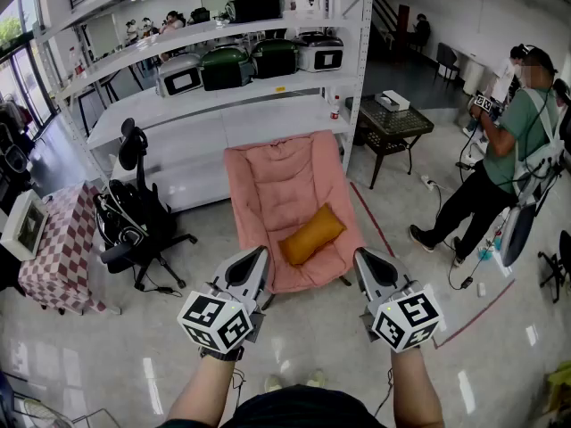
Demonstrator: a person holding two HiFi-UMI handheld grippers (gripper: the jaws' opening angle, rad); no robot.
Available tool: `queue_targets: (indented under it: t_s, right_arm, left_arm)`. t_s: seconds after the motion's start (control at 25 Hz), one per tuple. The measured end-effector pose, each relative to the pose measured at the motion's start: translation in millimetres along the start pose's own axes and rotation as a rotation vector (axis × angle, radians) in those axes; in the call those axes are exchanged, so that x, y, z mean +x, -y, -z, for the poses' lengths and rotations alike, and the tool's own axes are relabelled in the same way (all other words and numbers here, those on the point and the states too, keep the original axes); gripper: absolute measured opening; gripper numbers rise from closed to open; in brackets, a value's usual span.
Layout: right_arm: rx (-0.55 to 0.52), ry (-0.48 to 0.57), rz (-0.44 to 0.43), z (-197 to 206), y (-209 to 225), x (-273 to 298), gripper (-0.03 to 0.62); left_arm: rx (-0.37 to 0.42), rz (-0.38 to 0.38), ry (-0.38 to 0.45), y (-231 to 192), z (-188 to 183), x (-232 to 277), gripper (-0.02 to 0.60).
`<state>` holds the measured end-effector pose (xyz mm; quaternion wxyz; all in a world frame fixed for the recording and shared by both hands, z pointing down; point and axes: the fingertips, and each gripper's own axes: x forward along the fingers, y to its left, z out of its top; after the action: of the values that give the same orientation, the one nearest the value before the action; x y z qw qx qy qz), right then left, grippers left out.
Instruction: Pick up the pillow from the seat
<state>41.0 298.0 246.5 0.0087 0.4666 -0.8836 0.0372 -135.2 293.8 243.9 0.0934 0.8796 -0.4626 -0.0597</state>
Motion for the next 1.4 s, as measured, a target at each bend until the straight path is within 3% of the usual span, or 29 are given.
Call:
queue_targets:
  t_s: [0.8,1.4]
  right_arm:
    - [0.075,0.024,-0.017,5,23,-8,0.002]
    - [0.131,0.034,-0.016,20,82,-10,0.002]
  left_arm:
    - [0.030,-0.009,-0.005,16,-1,24,0.005]
    - [0.043,-0.098,-0.007,17,10,57,0.005]
